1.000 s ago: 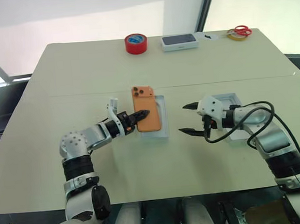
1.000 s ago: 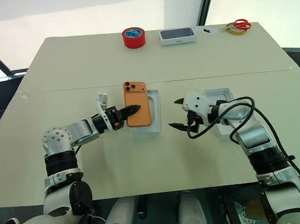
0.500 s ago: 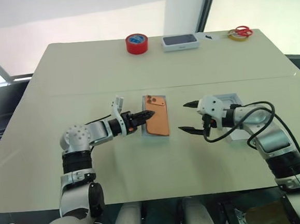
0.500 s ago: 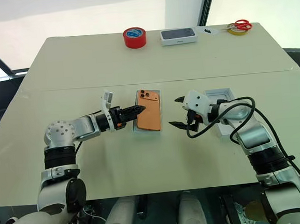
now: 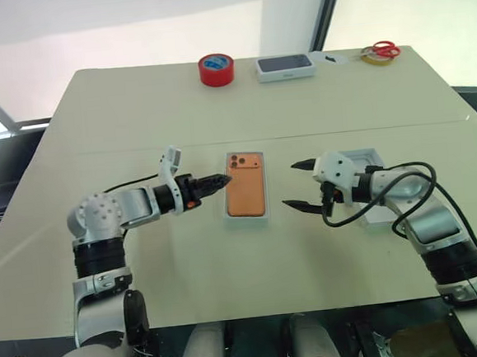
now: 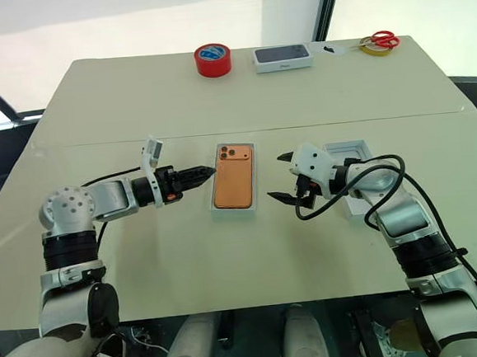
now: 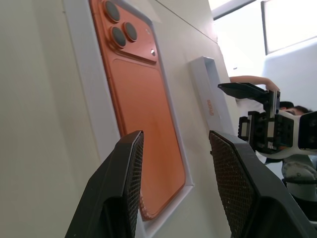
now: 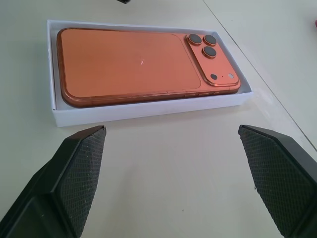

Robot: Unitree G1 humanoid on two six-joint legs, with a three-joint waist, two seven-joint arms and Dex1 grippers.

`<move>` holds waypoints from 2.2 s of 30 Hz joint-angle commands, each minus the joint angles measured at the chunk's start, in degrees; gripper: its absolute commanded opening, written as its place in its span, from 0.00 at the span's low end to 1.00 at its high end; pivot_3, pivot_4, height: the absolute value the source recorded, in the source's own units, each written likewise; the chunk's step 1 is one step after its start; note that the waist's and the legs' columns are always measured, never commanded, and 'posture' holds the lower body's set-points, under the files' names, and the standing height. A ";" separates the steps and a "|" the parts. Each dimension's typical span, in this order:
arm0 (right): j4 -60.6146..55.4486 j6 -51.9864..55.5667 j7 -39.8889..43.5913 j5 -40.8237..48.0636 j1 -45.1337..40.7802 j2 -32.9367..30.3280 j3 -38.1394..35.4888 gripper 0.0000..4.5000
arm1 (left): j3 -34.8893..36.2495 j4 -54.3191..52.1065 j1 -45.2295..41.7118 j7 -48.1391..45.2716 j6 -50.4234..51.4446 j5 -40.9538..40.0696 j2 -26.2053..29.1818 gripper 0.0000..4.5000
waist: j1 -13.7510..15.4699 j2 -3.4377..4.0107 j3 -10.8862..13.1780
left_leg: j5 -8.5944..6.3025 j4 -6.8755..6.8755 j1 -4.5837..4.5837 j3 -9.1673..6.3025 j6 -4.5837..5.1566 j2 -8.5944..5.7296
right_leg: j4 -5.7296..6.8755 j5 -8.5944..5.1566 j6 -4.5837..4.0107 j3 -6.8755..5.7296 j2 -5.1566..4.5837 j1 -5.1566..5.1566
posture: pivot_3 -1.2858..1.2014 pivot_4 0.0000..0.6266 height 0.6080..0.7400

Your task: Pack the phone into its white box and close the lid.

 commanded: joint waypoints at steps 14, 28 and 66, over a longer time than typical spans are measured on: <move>12.95 -10.36 -5.37 -12.16 -5.75 0.57 4.04 0.01 | -25.06 0.27 2.87 -12.12 -25.90 22.92 3.87 0.00 | 0.01 0.05 -0.03 | 0.00 -0.03 -0.01 0.04 0.01 -0.03 | -0.04 0.01 -0.05 0.04 -0.02 -0.02 | 0.52 0.24 1.00; 6.44 -8.68 -2.71 -10.28 0.47 -3.92 0.77 0.01 | -31.67 2.06 -2.48 -19.64 -29.08 26.09 -8.24 0.00 | 1.51 0.07 -0.03 | -0.03 0.13 0.01 0.01 0.12 -0.06 | -0.06 0.01 -0.04 0.01 -0.04 0.14 | 0.52 0.24 1.00; -6.34 1.14 0.60 -4.78 13.09 -13.03 -7.16 0.01 | -29.30 17.96 -7.78 -18.32 -42.57 35.60 -17.35 0.00 | 1.60 0.06 -0.02 | -0.14 0.44 -0.01 -0.02 0.31 -0.05 | -0.09 0.01 -0.04 -0.07 -0.09 0.31 | 0.52 0.24 1.00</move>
